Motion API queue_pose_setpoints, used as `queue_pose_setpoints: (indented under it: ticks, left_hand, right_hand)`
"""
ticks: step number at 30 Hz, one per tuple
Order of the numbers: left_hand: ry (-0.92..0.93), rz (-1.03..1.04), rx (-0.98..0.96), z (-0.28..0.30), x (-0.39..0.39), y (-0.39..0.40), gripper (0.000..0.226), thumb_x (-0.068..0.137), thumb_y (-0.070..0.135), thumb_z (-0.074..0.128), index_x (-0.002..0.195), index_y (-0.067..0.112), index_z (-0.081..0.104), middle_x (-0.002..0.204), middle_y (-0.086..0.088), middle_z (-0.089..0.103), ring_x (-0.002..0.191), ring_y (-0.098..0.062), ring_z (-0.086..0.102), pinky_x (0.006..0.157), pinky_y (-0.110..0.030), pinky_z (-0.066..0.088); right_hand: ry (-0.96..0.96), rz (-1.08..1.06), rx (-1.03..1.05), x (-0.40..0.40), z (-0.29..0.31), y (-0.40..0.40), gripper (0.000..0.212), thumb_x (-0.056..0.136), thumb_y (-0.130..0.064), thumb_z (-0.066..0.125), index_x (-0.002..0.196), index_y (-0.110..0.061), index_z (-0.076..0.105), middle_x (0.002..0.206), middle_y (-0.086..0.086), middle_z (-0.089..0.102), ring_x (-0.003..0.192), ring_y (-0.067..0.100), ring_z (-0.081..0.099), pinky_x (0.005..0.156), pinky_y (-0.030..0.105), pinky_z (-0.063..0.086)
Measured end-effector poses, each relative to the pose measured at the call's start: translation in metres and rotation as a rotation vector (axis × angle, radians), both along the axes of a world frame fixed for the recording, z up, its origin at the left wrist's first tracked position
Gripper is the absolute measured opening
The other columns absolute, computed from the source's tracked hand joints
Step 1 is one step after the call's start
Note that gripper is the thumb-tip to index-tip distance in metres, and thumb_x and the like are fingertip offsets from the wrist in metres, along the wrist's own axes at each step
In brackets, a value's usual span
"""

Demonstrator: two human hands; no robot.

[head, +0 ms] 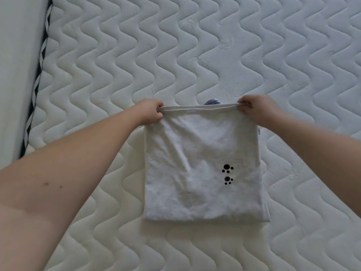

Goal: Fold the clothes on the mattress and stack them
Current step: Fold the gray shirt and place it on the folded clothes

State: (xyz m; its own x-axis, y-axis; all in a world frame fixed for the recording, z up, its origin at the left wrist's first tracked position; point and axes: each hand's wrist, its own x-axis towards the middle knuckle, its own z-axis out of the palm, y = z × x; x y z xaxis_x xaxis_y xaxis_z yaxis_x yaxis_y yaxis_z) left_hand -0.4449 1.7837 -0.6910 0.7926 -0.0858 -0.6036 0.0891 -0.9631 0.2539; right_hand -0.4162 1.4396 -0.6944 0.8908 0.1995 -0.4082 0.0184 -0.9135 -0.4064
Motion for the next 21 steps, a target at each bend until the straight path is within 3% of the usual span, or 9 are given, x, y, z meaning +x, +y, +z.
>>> queue_pose_setpoints:
  ticks: [3, 7, 10, 12, 15, 17, 19, 21]
  left_hand:
    - [0.058, 0.014, 0.05, -0.018, 0.006, -0.003, 0.023, 0.088, 0.035, 0.06, 0.098, 0.014, 0.061, 0.105, -0.012, 0.065, 0.088, -0.027, 0.055, 0.069, -0.029, 0.037]
    - [0.187, -0.026, 0.024, -0.02, 0.02, -0.002, 0.049, 0.069, 0.071, 0.071, 0.078, 0.024, 0.06, 0.081, 0.004, 0.063, 0.073, -0.011, 0.056, 0.061, -0.029, 0.039]
    - [0.289, -0.073, 0.032, -0.016, 0.026, -0.005, 0.043, 0.062, 0.06, 0.082, 0.087, 0.028, 0.068, 0.084, 0.01, 0.066, 0.078, -0.01, 0.059, 0.067, -0.028, 0.041]
    - [0.304, -0.105, 0.078, -0.015, 0.027, -0.009, 0.047, 0.062, 0.052, 0.086, 0.099, 0.028, 0.07, 0.093, 0.006, 0.069, 0.085, -0.016, 0.061, 0.074, -0.027, 0.043]
    - [0.31, -0.171, 0.143, -0.013, 0.023, -0.012, 0.052, 0.065, 0.052, 0.083, 0.108, 0.025, 0.069, 0.1, 0.003, 0.068, 0.094, -0.02, 0.062, 0.08, -0.028, 0.047]
    - [0.298, -0.154, 0.1, -0.01, 0.02, -0.009, 0.044, 0.068, 0.046, 0.082, 0.106, 0.027, 0.07, 0.096, 0.005, 0.068, 0.092, -0.019, 0.062, 0.079, -0.028, 0.047]
    - [0.273, -0.108, 0.023, -0.002, 0.017, -0.006, 0.032, 0.069, 0.039, 0.082, 0.097, 0.032, 0.071, 0.094, 0.006, 0.07, 0.089, -0.015, 0.064, 0.079, -0.028, 0.05]
    - [0.262, -0.081, -0.045, 0.013, 0.013, -0.005, 0.026, 0.068, 0.034, 0.083, 0.091, 0.031, 0.072, 0.089, 0.01, 0.072, 0.087, -0.011, 0.066, 0.081, -0.03, 0.053]
  right_hand:
    - [0.076, 0.074, -0.042, 0.003, -0.014, 0.008, 0.032, 0.095, -0.037, 0.059, 0.122, -0.02, 0.063, 0.121, 0.008, 0.065, 0.113, 0.031, 0.057, 0.093, 0.037, 0.044]
    - [0.15, 0.203, -0.105, 0.011, -0.016, 0.017, 0.057, 0.08, -0.055, 0.071, 0.126, -0.024, 0.057, 0.121, 0.002, 0.064, 0.111, 0.026, 0.057, 0.089, 0.035, 0.044]
    - [0.188, 0.21, -0.167, 0.018, -0.02, 0.024, 0.066, 0.075, -0.054, 0.076, 0.13, -0.025, 0.053, 0.125, 0.002, 0.06, 0.114, 0.026, 0.055, 0.095, 0.039, 0.045]
    - [0.221, 0.224, -0.192, 0.021, -0.023, 0.029, 0.064, 0.075, -0.053, 0.077, 0.126, -0.022, 0.056, 0.119, 0.003, 0.06, 0.11, 0.026, 0.055, 0.089, 0.036, 0.045]
    - [0.269, 0.275, -0.185, 0.019, -0.025, 0.03, 0.037, 0.076, -0.049, 0.077, 0.092, -0.019, 0.064, 0.091, 0.002, 0.063, 0.089, 0.025, 0.057, 0.071, 0.031, 0.037]
    - [0.257, 0.279, -0.155, 0.015, -0.024, 0.026, 0.031, 0.078, -0.044, 0.077, 0.086, -0.017, 0.064, 0.079, 0.001, 0.06, 0.084, 0.026, 0.057, 0.068, 0.031, 0.037]
    - [0.189, 0.254, -0.125, 0.01, -0.018, 0.02, 0.031, 0.08, -0.039, 0.077, 0.094, -0.014, 0.066, 0.08, 0.001, 0.059, 0.082, 0.025, 0.055, 0.069, 0.031, 0.038]
    - [0.135, 0.238, -0.083, 0.007, -0.004, 0.012, 0.026, 0.08, -0.036, 0.077, 0.089, -0.016, 0.064, 0.077, -0.001, 0.057, 0.083, 0.025, 0.055, 0.068, 0.032, 0.037]
